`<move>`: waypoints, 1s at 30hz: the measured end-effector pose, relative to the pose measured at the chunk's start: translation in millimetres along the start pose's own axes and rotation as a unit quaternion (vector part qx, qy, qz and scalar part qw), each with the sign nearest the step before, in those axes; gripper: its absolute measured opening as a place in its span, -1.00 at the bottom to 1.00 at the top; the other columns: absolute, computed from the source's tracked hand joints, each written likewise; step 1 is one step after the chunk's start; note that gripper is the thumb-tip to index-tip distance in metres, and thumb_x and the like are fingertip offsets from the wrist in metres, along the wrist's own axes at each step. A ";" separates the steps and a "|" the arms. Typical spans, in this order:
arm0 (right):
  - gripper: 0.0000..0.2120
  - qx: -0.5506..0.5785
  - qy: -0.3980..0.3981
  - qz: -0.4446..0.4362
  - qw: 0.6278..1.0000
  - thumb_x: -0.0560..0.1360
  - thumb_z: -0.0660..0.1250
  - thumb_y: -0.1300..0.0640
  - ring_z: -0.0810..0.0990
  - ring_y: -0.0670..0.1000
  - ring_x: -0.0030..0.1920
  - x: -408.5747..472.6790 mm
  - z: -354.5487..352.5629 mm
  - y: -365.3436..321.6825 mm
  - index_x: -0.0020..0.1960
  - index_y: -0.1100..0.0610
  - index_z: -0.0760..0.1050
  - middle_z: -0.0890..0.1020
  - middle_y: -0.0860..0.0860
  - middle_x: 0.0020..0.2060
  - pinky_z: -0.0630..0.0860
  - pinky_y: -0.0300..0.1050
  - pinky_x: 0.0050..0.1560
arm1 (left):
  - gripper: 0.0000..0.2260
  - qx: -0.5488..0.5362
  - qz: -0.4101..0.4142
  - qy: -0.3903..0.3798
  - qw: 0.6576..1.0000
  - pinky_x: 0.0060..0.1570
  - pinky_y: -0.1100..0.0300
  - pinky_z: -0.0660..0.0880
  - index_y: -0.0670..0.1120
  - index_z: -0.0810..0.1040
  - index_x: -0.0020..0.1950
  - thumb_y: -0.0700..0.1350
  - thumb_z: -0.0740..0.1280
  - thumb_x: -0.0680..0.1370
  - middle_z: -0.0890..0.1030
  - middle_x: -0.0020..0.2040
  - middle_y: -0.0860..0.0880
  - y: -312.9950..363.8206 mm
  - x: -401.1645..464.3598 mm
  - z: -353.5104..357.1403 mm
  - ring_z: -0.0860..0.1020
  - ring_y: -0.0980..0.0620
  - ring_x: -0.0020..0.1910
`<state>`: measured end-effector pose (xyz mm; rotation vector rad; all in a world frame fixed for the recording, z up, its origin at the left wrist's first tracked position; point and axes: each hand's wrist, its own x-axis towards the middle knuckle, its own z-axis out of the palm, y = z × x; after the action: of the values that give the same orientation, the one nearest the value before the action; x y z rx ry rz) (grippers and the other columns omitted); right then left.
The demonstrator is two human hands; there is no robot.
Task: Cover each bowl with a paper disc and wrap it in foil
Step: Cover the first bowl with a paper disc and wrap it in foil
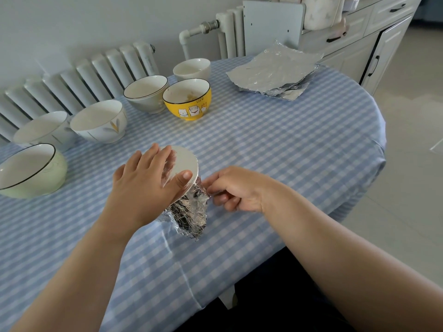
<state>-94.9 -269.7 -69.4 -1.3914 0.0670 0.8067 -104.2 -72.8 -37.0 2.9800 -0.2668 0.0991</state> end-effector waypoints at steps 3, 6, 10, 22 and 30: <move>-0.66 -0.062 0.030 -0.004 0.998 0.57 0.08 0.41 0.29 -0.16 -0.53 3.3 7.3 2.9 0.02 0.17 0.59 0.47 -0.01 -0.34 0.12 -0.36 -0.63 | -0.07 0.000 -0.001 -0.003 1.000 0.47 -0.13 0.00 0.14 0.09 0.58 0.55 -0.26 0.31 0.06 0.62 0.06 -0.2 -0.5 0.0 0.00 -0.07 0.59; -0.61 -0.249 0.074 -0.034 0.965 0.56 0.03 0.36 0.38 -0.10 -0.50 2.9 17.1 1.6 0.06 0.14 0.62 0.47 -0.02 -0.41 0.27 -0.30 -0.55 | -0.07 -0.005 0.000 -0.003 1.000 0.47 -0.15 0.01 0.13 0.10 0.58 0.55 -0.24 0.31 0.06 0.62 0.06 -0.3 -0.8 0.0 0.00 -0.07 0.59; -0.65 -0.397 0.139 -0.049 0.906 0.55 0.10 0.34 0.54 0.01 -0.35 2.1 3.4 -11.9 0.14 0.18 0.61 0.68 0.08 -0.20 0.48 -0.18 -0.33 | -0.06 -0.003 0.000 -0.006 1.000 0.48 -0.13 0.00 0.13 0.08 0.59 0.55 -0.25 0.30 0.05 0.62 0.08 -0.5 -1.2 -0.1 0.00 -0.06 0.59; -0.59 -0.262 0.171 -0.246 0.917 0.70 0.06 0.04 0.54 0.05 0.25 -9.6 25.9 -6.4 0.52 0.10 0.30 0.51 0.03 0.37 0.40 -0.14 0.21 | -0.04 0.006 -0.002 -0.003 1.000 0.48 -0.13 -0.01 0.13 0.05 0.60 0.58 -0.24 0.30 0.02 0.62 0.09 -4.0 0.4 1.5 -0.03 -0.04 0.59; -0.71 -0.148 0.149 -0.204 0.956 0.65 0.13 0.01 0.49 -0.11 -0.30 -4.2 25.9 -0.6 0.14 0.05 0.60 0.55 -0.10 -0.29 0.48 -0.09 -0.09 | 0.01 -0.017 -0.004 -0.039 0.999 0.50 -0.10 -0.06 0.15 0.05 0.60 0.60 -0.30 0.24 0.00 0.62 0.14 -6.5 6.2 -1.9 -0.06 0.01 0.59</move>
<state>-108.2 -248.7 -61.1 -1.7302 -0.1115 0.2636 -97.0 -67.2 -35.6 2.9538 -0.2637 -0.0215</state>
